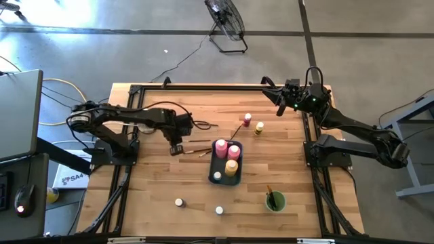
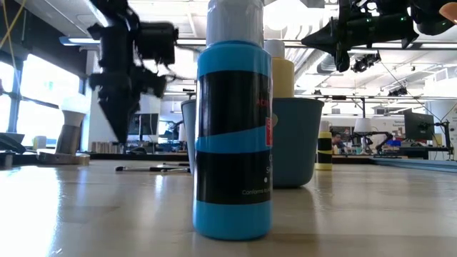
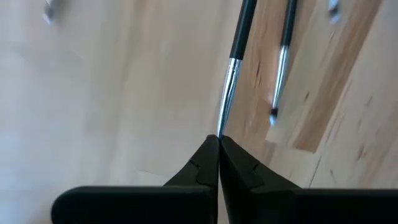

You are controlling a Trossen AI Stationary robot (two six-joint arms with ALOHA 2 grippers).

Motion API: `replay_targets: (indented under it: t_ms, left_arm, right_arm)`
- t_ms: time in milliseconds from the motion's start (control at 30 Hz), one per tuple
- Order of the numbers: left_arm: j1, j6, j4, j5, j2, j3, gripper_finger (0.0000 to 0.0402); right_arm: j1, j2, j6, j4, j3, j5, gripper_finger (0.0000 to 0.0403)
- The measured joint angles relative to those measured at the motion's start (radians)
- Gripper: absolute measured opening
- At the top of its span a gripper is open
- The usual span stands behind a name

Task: Pick & Place Paint Supplies
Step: Put the black and silver paint brush into the green cup

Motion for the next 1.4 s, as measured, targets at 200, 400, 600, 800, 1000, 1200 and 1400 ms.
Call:
replay_targets:
  t_ms: [200, 400, 600, 800, 1000, 1200, 1400]
  left_arm:
    - [0.000, 0.005, -0.103, -0.055, -0.009, 0.112, 0.0000]
    - [0.001, 0.005, -0.246, -0.166, -0.010, 0.256, 0.0000]
    - [0.001, -0.002, -0.407, -0.208, -0.010, 0.427, 0.0000]
    - [0.001, -0.058, -0.482, -0.178, -0.010, 0.574, 0.0000]
    - [0.001, -0.090, -0.495, -0.157, -0.011, 0.648, 0.0000]
    - [0.000, -0.111, -0.499, -0.124, -0.011, 0.657, 0.0000]
    - [-0.006, -0.151, -0.507, -0.076, -0.011, 0.657, 0.0000]
  right_arm:
    - [0.000, 0.000, -0.003, 0.001, 0.000, 0.000, 0.0002]
    - [0.000, 0.000, -0.003, 0.022, 0.000, -0.001, 0.0002]
    - [0.000, 0.000, -0.003, 0.089, 0.000, -0.045, 0.0002]
    - [0.000, -0.001, 0.007, 0.147, 0.000, -0.152, 0.0002]
    - [0.000, -0.001, 0.092, 0.144, 0.000, -0.233, 0.0002]
    - [0.017, 0.000, 0.084, 0.076, 0.037, -0.286, 0.0002]
    - [0.099, 0.000, -0.103, -0.275, 0.203, -0.243, 0.0002]
